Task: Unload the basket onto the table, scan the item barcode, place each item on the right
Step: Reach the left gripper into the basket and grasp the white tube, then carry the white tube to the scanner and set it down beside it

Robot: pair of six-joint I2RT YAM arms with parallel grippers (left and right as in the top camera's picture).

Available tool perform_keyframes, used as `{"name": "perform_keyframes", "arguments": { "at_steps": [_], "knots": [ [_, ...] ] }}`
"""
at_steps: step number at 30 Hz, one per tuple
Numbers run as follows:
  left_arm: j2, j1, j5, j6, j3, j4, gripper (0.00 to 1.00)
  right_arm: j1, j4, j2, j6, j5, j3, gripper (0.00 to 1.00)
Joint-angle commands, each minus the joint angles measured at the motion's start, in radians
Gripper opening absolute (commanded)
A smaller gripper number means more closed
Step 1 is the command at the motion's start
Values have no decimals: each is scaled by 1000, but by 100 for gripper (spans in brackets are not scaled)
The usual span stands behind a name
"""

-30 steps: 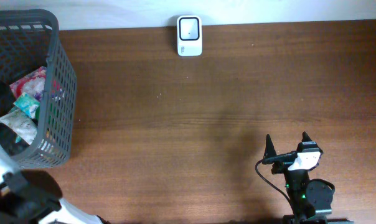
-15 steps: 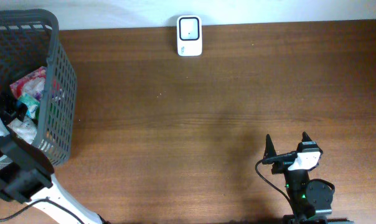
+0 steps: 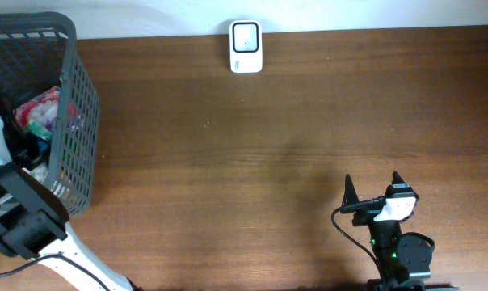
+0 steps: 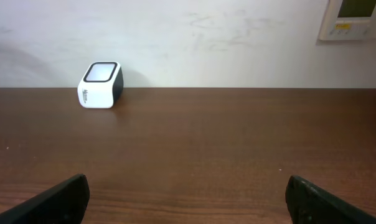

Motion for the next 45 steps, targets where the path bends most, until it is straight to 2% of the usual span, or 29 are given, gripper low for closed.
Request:
{"name": "perform_keyframes", "arguments": {
  "at_steps": [1,5,7,11,19,21,23,28,30,34,37,43,45],
  "knots": [
    [10,5,0,29,-83,40,74,5,-1,-6,5,5,-9,99],
    [10,6,0,29,-131,70,34,5,-1,-6,5,5,-9,99],
    [8,5,0,29,-123,67,20,5,-1,-6,5,5,-9,99],
    [8,5,24,29,-38,6,8,5,-1,-6,5,5,-9,99],
    [8,5,172,29,424,-235,5,5,-1,-6,5,5,-9,99],
    [8,5,194,29,529,-273,5,5,-1,-6,5,5,-9,99],
    [-9,6,277,29,623,-273,3,5,-1,-6,5,5,-9,99],
    [-39,5,491,29,784,-240,0,5,-1,-6,5,5,-9,99],
    [-52,5,508,9,852,-204,0,5,-1,-6,5,5,-9,99],
    [-96,5,507,5,974,-82,7,5,-1,-6,5,5,-9,99],
    [-126,5,519,-63,1036,-40,8,5,-1,-6,5,5,-9,99],
    [-192,-79,853,-130,1080,73,8,5,-1,-6,5,6,-9,99],
    [-192,-135,880,-130,1080,80,10,5,-1,-6,5,5,-9,99]
  ]
}}
